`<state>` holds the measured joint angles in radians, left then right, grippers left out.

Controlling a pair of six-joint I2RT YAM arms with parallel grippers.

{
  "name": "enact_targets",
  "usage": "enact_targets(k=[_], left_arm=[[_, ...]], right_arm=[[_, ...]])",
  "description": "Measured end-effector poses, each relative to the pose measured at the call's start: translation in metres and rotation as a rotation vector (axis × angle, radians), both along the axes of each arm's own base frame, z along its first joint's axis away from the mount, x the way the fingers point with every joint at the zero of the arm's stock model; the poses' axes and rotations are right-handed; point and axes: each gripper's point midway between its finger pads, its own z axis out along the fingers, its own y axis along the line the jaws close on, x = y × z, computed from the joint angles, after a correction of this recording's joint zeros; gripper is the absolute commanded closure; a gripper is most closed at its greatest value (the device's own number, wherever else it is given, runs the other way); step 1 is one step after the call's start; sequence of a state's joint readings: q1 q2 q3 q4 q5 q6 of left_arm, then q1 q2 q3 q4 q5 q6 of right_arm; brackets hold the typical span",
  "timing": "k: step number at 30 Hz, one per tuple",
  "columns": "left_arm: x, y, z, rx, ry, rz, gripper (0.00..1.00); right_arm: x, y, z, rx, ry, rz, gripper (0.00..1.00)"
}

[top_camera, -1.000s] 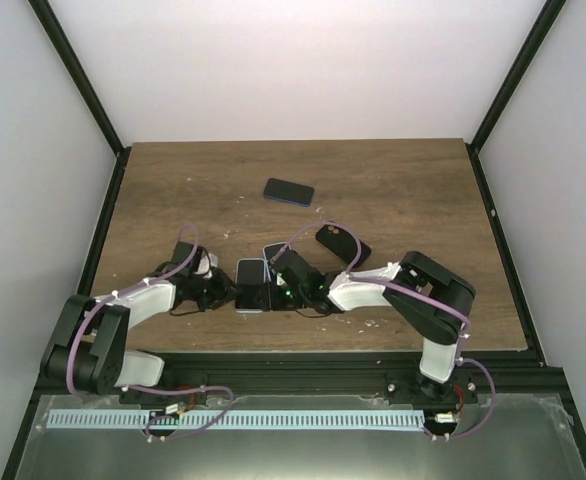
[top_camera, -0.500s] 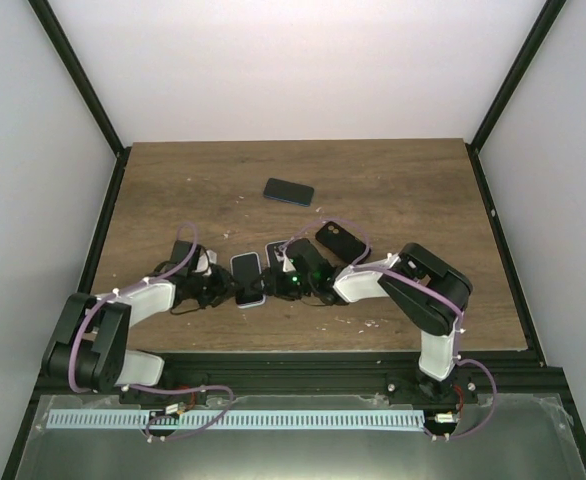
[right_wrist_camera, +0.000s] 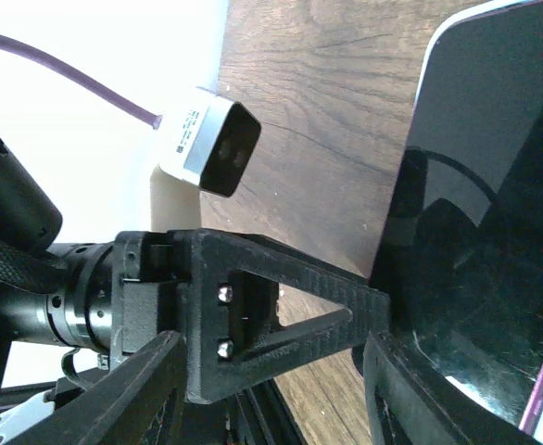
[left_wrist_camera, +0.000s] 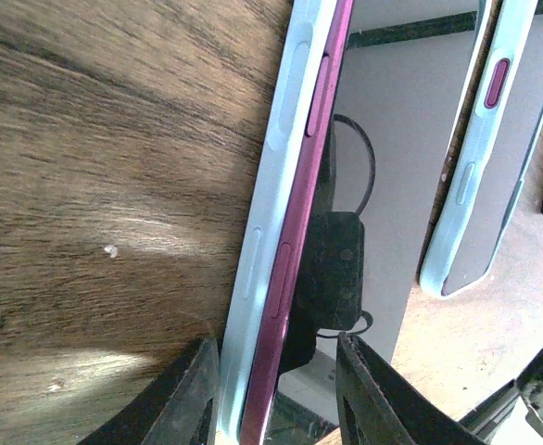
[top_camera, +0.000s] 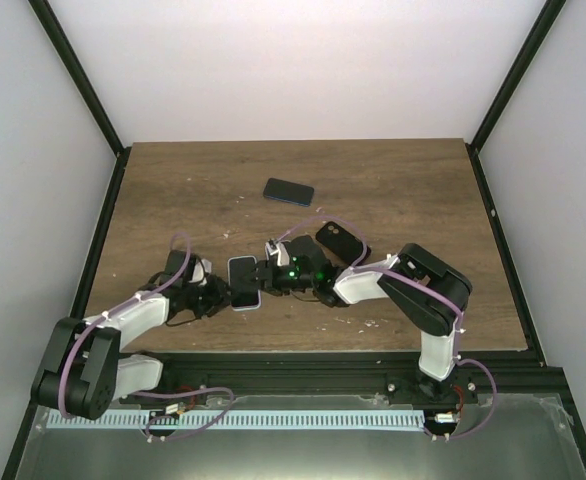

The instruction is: Put the phone into the phone case

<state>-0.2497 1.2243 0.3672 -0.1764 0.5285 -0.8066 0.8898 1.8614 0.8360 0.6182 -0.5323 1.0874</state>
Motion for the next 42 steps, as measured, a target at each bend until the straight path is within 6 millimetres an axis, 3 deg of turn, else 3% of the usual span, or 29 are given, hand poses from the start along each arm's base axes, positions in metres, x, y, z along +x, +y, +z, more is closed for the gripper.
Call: enact_targets(k=[3, 10, 14, 21, 26, 33, 42], left_arm=[[-0.001, 0.0, -0.001, 0.001, 0.005, 0.001, 0.63], [-0.001, 0.002, 0.003, 0.0, -0.003, 0.008, 0.74], [0.003, 0.005, 0.003, 0.011, 0.002, 0.018, 0.75], [0.019, 0.009, 0.002, 0.06, 0.0, 0.02, 0.77], [0.022, 0.009, -0.004, 0.064, 0.005, 0.013, 0.79], [0.024, 0.01, -0.003, 0.044, 0.011, 0.019, 0.77], [0.025, 0.009, -0.005, 0.016, 0.011, 0.02, 0.78]], right_arm=[[0.001, 0.0, 0.001, 0.003, -0.003, -0.007, 0.47], [0.008, -0.016, -0.028, -0.166, 0.018, -0.074, 0.54], [0.012, -0.026, -0.043, -0.265, 0.019, -0.104, 0.55], [0.038, -0.012, -0.038, -0.313, -0.037, -0.138, 0.55], [0.042, -0.015, -0.061, -0.385, -0.014, -0.158, 0.52], [0.049, -0.015, -0.062, -0.419, -0.023, -0.184, 0.54], [0.054, 0.001, -0.06, -0.379, -0.014, -0.145, 0.54]])
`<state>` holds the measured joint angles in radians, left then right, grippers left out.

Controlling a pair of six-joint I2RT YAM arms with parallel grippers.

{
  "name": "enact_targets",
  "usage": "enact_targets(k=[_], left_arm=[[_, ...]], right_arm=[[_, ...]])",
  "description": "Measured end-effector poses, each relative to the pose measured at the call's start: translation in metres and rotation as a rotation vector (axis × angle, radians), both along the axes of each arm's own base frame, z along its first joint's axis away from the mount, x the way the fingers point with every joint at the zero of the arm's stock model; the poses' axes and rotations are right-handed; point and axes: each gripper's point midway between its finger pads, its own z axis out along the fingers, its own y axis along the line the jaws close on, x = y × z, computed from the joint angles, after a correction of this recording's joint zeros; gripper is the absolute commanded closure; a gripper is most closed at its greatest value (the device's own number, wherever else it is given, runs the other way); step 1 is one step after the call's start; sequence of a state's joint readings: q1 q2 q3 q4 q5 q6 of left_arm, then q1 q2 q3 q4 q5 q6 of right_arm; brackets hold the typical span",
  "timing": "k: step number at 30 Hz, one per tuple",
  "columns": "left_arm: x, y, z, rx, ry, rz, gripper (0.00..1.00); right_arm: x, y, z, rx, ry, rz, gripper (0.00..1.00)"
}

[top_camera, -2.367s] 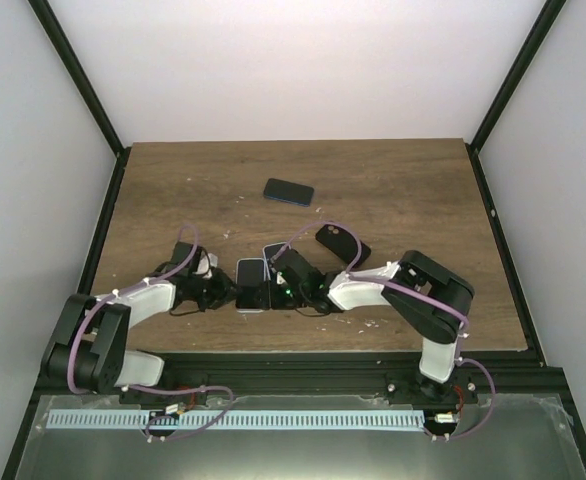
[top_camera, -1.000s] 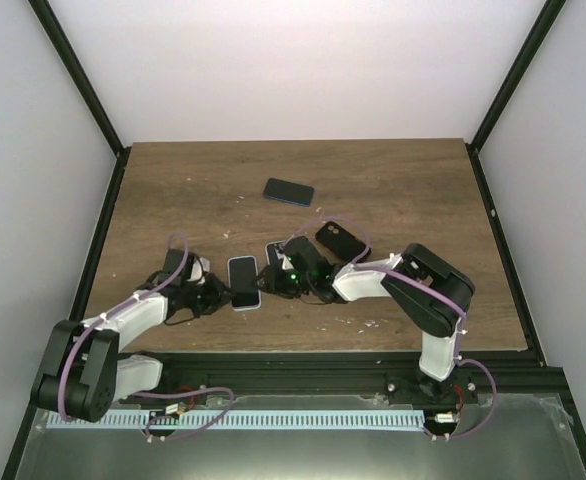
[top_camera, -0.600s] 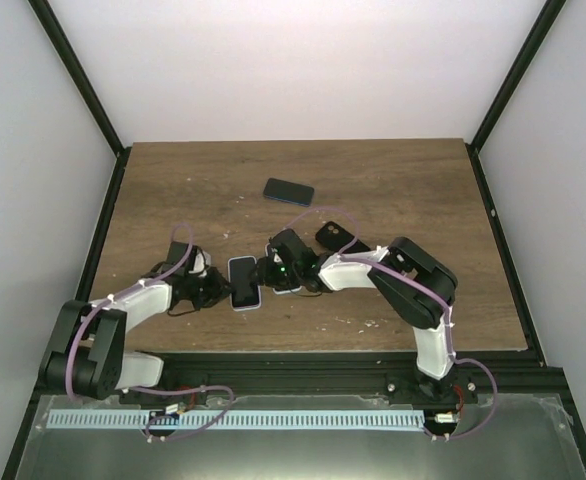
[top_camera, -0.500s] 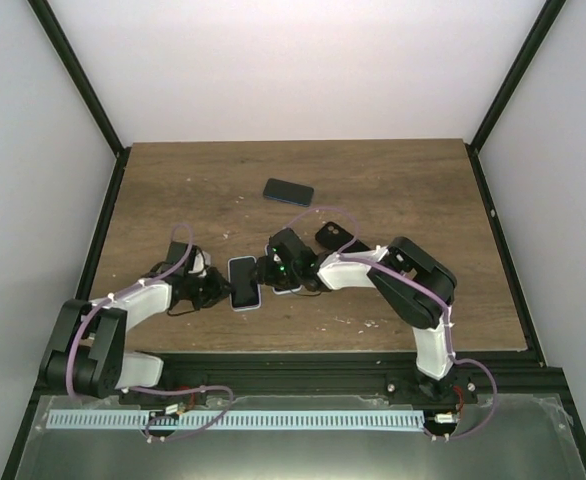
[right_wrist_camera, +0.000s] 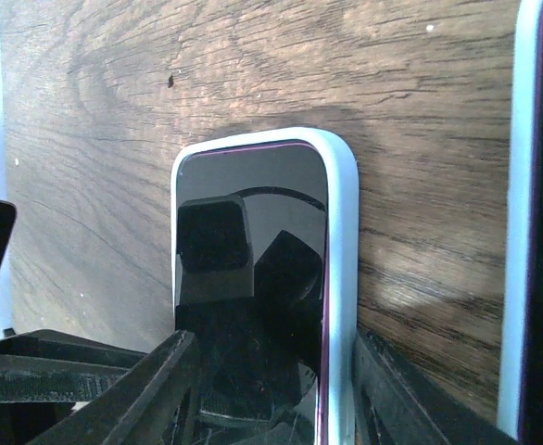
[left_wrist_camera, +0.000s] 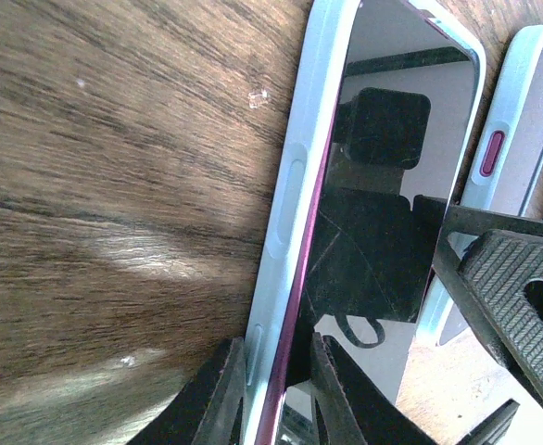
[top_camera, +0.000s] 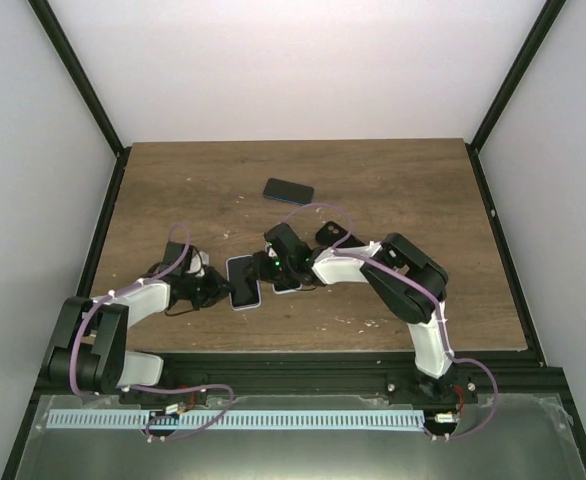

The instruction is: Put the phone into the phone case

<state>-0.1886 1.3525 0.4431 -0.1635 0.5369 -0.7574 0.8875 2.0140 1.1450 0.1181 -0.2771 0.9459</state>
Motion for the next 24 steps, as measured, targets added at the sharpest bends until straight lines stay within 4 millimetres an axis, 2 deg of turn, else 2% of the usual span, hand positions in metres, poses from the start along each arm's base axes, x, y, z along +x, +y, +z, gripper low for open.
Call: enact_targets(k=[5, 14, 24], left_arm=[[0.001, 0.002, 0.001, -0.019, 0.002, 0.011, 0.71], [-0.001, 0.01, 0.002, 0.004, 0.009, 0.033, 0.7], [-0.009, 0.007, 0.005, -0.033, -0.008, 0.028, 0.62]], right_arm=[[-0.001, 0.001, 0.004, 0.068, 0.038, 0.014, 0.54], [-0.01, 0.009, 0.017, 0.206, 0.072, 0.045, 0.54], [-0.012, 0.014, 0.032, 0.309, 0.075, 0.053, 0.54]])
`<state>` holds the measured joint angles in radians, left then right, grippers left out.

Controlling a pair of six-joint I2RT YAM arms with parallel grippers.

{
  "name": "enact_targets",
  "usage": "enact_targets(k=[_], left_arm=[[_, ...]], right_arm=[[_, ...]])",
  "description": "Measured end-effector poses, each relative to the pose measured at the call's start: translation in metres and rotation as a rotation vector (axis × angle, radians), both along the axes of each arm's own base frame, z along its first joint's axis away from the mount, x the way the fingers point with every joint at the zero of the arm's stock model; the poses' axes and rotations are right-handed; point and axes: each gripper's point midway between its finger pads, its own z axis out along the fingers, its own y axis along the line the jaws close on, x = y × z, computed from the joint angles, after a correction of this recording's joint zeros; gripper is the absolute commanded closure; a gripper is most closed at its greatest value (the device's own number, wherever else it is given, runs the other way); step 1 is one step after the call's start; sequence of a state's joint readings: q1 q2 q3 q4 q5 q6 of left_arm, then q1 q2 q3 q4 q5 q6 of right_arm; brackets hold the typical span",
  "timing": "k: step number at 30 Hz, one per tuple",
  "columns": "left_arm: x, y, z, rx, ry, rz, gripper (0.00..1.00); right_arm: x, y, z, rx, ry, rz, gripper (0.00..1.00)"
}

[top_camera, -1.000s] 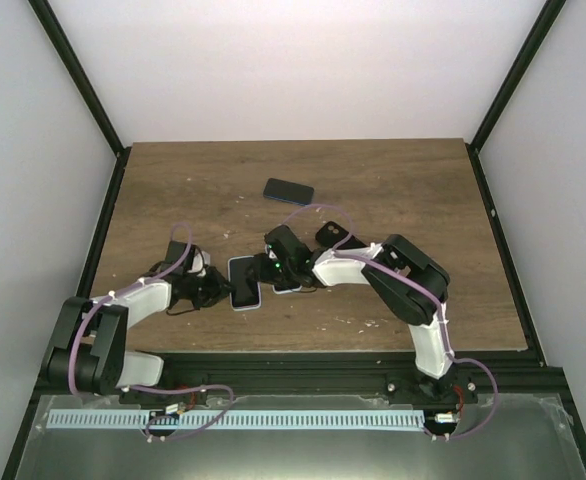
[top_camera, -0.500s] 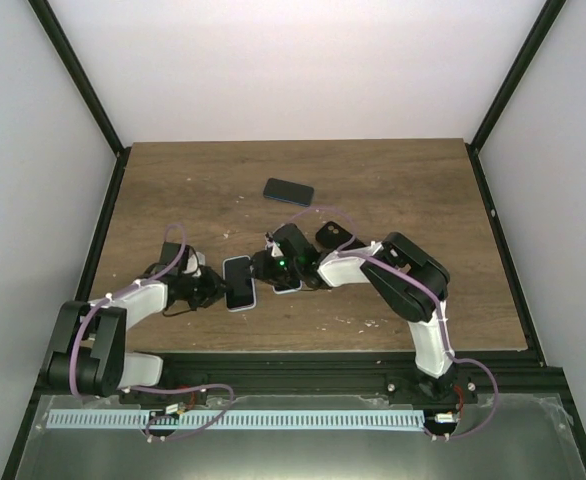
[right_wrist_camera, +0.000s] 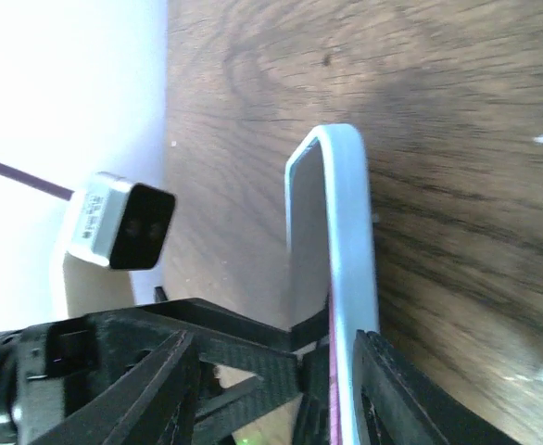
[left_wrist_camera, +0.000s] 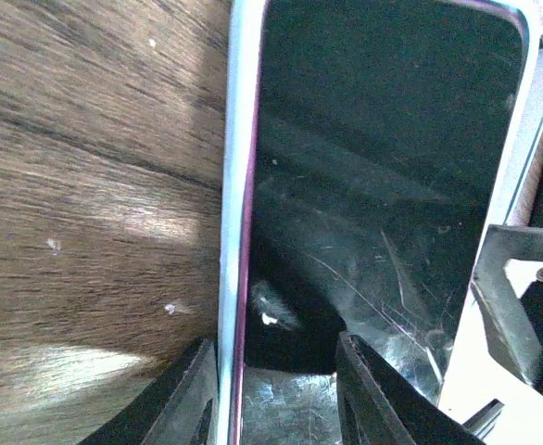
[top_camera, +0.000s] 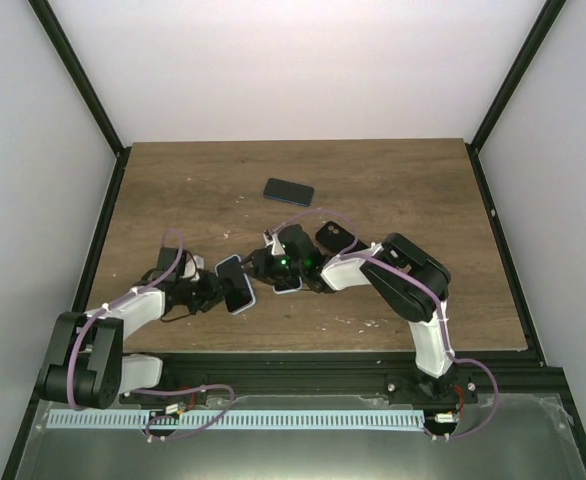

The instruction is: Put the phone into the phone case

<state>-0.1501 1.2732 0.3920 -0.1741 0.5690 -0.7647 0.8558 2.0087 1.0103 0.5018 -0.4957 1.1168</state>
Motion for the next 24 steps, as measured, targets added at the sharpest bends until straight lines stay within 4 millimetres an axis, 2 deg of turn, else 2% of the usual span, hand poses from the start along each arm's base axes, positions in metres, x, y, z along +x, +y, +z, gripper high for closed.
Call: enact_targets(k=[3, 7, 12, 18, 21, 24], left_arm=[[-0.002, -0.001, 0.001, -0.007, 0.0, -0.001, 0.62], [-0.003, -0.003, 0.005, -0.018, -0.014, -0.016, 0.66], [-0.006, 0.0, 0.006, 0.003, -0.019, -0.019, 0.69], [-0.009, 0.007, 0.0, 0.055, 0.002, -0.012, 0.74], [0.0, 0.007, 0.004, 0.063, -0.01, -0.008, 0.72], [0.01, 0.005, 0.008, 0.055, -0.032, -0.009, 0.73]], right_arm=[[-0.003, 0.005, 0.012, 0.056, -0.007, 0.025, 0.54], [-0.018, 0.015, 0.025, 0.115, -0.014, 0.095, 0.54], [-0.03, 0.015, 0.019, 0.099, -0.011, 0.136, 0.54], [-0.018, -0.002, 0.002, -0.093, -0.067, 0.096, 0.58], [-0.007, -0.005, 0.004, -0.161, -0.114, 0.071, 0.59], [-0.002, -0.011, -0.003, -0.225, -0.13, 0.059, 0.59]])
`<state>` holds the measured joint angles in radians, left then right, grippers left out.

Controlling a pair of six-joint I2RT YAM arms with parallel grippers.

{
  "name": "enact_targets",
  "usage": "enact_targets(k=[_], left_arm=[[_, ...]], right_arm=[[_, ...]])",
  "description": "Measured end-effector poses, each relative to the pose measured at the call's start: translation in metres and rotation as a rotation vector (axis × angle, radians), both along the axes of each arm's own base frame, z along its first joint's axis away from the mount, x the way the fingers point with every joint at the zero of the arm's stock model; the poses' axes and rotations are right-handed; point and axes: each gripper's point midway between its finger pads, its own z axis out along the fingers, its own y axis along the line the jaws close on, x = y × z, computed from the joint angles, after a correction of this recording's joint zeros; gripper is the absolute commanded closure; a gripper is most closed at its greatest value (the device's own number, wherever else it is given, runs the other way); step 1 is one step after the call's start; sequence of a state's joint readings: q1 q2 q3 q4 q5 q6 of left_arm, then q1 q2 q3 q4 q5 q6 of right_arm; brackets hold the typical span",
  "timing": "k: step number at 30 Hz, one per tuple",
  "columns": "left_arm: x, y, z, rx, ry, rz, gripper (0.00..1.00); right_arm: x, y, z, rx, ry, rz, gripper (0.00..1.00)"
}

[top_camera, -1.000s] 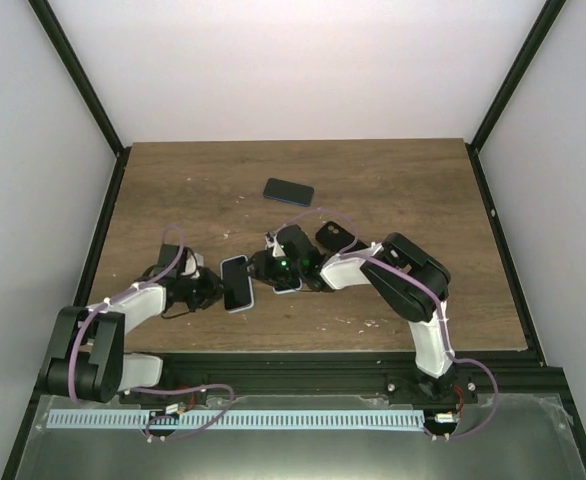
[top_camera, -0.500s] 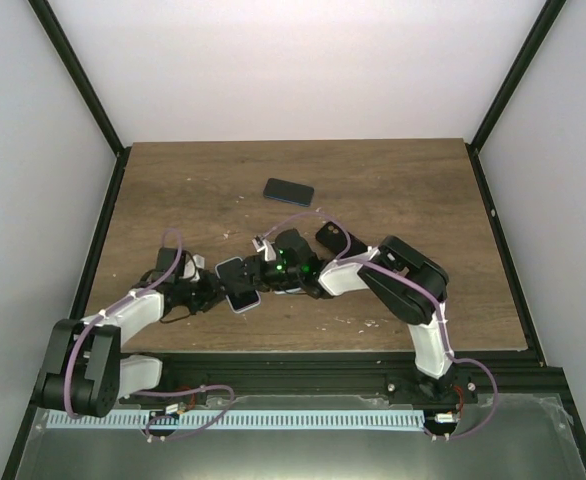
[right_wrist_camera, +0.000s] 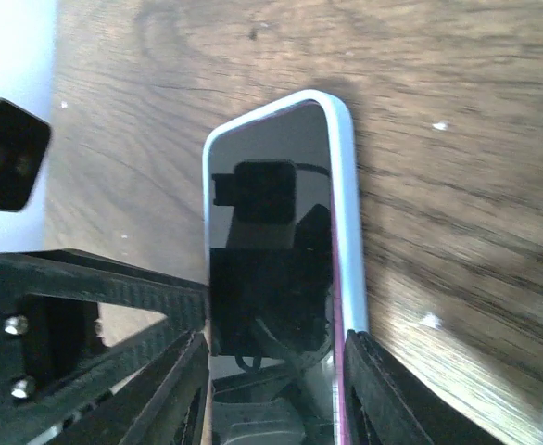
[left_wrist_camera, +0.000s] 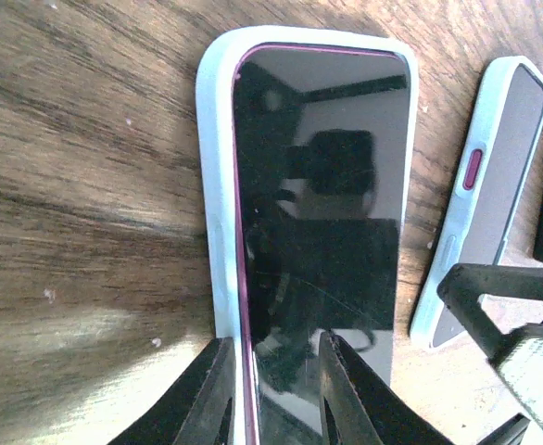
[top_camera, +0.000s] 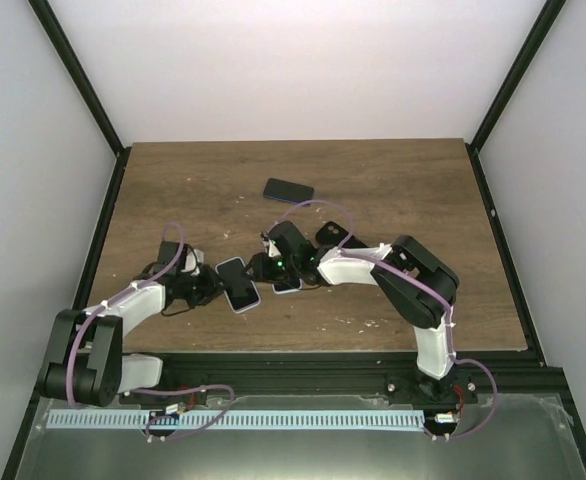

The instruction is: Put the phone into the phone case

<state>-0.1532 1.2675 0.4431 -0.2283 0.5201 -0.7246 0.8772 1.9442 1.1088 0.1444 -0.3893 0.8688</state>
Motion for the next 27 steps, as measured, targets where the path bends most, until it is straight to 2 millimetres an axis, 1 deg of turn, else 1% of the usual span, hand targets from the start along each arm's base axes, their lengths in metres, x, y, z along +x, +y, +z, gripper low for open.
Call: enact_targets(k=[3, 6, 10, 13, 20, 24, 27], left_arm=[[0.003, 0.0, -0.004, 0.007, 0.016, 0.001, 0.75], [0.003, 0.003, -0.01, 0.027, 0.036, 0.006, 0.79], [0.003, 0.003, -0.011, 0.032, 0.038, 0.006, 0.85], [0.004, 0.003, -0.011, 0.029, 0.033, -0.001, 0.88], [0.004, 0.003, -0.011, 0.028, 0.033, -0.001, 0.89], [0.003, 0.003, -0.011, 0.028, 0.032, -0.001, 0.87], [0.002, 0.003, -0.012, 0.027, 0.027, 0.002, 0.84]], right_arm=[[-0.001, -0.008, -0.011, -0.059, 0.006, -0.007, 0.56], [-0.003, -0.013, -0.021, -0.098, 0.018, -0.009, 0.56], [-0.005, -0.014, -0.032, -0.121, 0.033, 0.002, 0.56], [-0.005, -0.009, -0.031, -0.113, 0.035, 0.012, 0.55], [-0.01, 0.002, -0.029, -0.077, 0.059, 0.046, 0.55], [-0.009, 0.004, -0.028, -0.036, 0.096, 0.043, 0.55], [-0.009, 0.004, -0.027, 0.013, 0.117, 0.036, 0.55]])
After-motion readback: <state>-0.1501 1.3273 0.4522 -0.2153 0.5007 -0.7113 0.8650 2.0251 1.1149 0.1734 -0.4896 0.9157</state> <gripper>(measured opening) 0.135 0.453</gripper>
